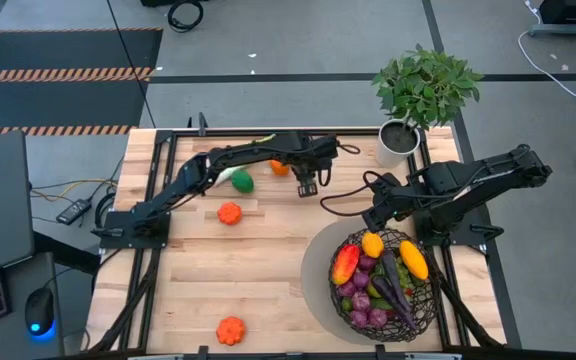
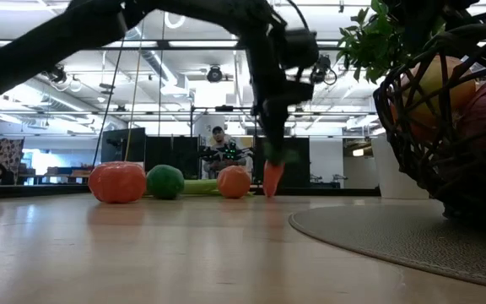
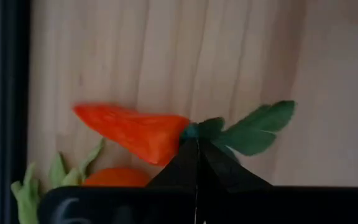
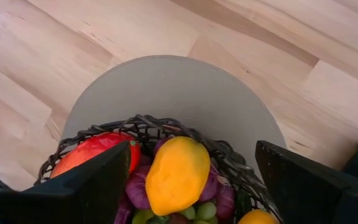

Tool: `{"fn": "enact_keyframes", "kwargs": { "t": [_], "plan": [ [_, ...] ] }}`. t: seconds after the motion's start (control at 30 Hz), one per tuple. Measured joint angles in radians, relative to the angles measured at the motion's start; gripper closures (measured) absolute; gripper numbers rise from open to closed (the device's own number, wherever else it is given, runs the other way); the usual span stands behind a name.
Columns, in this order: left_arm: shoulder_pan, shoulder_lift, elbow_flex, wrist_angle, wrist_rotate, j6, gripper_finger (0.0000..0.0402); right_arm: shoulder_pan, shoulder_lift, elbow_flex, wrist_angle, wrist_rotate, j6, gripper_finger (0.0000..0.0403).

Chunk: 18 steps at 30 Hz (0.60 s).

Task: Build produce basket
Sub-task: Put the orange carrot into the black basket

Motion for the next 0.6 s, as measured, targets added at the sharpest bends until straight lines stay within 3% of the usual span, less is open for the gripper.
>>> {"fn": "enact_keyframes", "kwargs": {
  "t": [0.33, 0.6],
  "plan": [
    [-0.006, -0.203, 0.000, 0.049, 0.132, -0.086, 0.0398, 0.000, 0.000, 0.000, -0.008, 0.001, 0.006, 0.0054],
    [-0.011, -0.344, 0.000, 0.215, 0.259, -0.198, 0.0398, 0.000, -0.006, 0.000, -0.014, 0.044, 0.020, 0.0054]
  ]
}}
